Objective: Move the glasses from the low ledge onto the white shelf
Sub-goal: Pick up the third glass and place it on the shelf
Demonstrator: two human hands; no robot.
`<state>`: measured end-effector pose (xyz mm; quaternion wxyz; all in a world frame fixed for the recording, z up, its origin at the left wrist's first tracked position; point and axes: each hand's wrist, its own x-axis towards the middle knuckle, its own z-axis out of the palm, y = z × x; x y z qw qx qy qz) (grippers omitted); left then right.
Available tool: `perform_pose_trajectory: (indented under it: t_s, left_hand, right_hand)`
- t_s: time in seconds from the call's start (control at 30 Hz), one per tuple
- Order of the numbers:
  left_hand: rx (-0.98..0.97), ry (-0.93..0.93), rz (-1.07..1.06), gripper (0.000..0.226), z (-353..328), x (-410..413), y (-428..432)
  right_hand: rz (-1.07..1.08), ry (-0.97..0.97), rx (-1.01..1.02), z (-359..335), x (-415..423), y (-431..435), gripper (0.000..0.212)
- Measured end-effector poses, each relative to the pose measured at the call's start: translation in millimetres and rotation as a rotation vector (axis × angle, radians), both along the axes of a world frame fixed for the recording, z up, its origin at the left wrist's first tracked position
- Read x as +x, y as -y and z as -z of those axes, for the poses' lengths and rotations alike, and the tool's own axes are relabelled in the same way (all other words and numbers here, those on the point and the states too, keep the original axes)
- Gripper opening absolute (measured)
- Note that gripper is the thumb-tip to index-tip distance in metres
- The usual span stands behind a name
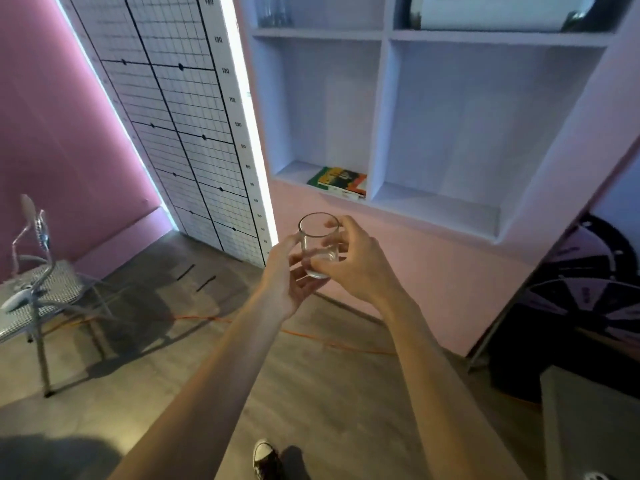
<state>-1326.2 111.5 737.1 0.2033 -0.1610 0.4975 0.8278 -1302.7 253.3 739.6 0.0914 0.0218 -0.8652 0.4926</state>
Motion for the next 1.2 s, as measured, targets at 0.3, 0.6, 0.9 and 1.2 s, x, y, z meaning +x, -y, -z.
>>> perform_pose_trajectory:
  t_s: [0.3,0.6,0.9,1.2]
  left_hand:
    - [0.052,-0.063,0.067,0.056,-23,-183,10]
    - [0.038,-0.2,0.16,0.053,-106,-348,20]
    - [0.027,-0.411,0.188,0.038,-200,-457,-4]
    - [0.011,-0.479,0.033,0.059,-252,-534,-32]
  right_hand:
    - [0.077,-0.044,0.034,-29,-164,11,0.056]
    - [0.151,-0.181,0.03,-112,-317,24,0.063]
    - [0.172,-0.369,0.009,-192,-440,-5,0.066]
    - [0.277,-0.46,-0.047,-254,-547,-32,0.076]
